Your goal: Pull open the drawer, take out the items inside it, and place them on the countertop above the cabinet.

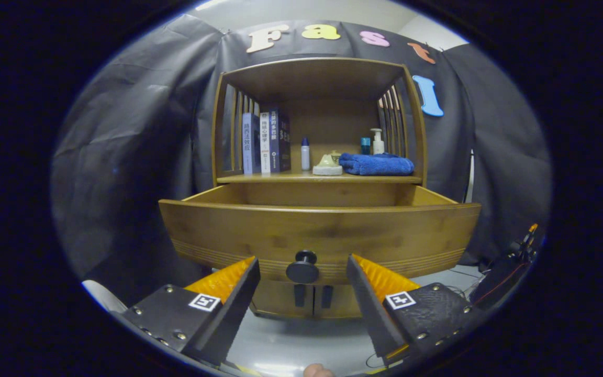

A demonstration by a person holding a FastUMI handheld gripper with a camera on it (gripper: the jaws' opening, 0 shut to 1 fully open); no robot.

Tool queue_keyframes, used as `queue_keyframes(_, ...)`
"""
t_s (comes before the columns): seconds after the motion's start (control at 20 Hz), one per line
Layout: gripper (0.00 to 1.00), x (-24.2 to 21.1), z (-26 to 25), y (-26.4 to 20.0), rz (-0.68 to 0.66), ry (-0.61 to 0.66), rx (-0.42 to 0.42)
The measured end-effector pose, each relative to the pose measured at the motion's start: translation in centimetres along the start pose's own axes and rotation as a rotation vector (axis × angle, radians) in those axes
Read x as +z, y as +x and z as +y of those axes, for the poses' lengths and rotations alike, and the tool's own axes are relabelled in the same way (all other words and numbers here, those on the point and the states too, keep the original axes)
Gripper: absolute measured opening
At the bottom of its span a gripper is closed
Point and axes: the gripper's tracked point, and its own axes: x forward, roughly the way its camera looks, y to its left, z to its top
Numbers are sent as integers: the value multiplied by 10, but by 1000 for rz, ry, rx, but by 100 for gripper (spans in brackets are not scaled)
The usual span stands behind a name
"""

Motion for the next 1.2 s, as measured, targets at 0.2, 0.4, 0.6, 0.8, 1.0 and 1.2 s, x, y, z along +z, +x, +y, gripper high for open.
queue_keyframes(0.2, 99, -7, 11, 20, 5, -15, 15)
queue_keyframes(0.4, 99, -17, 13, 43, 24, 28, -18)
queue_keyframes(0.6, 99, -24, -3, 57, 17, 54, -136)
queue_keyframes(0.8, 99, -19, 6, 75, 6, 71, -128)
queue_keyframes(1.0, 99, -16, 6, 98, 35, 88, -121)
queue_keyframes(1.2, 99, -9, 4, 127, 38, 80, -122)
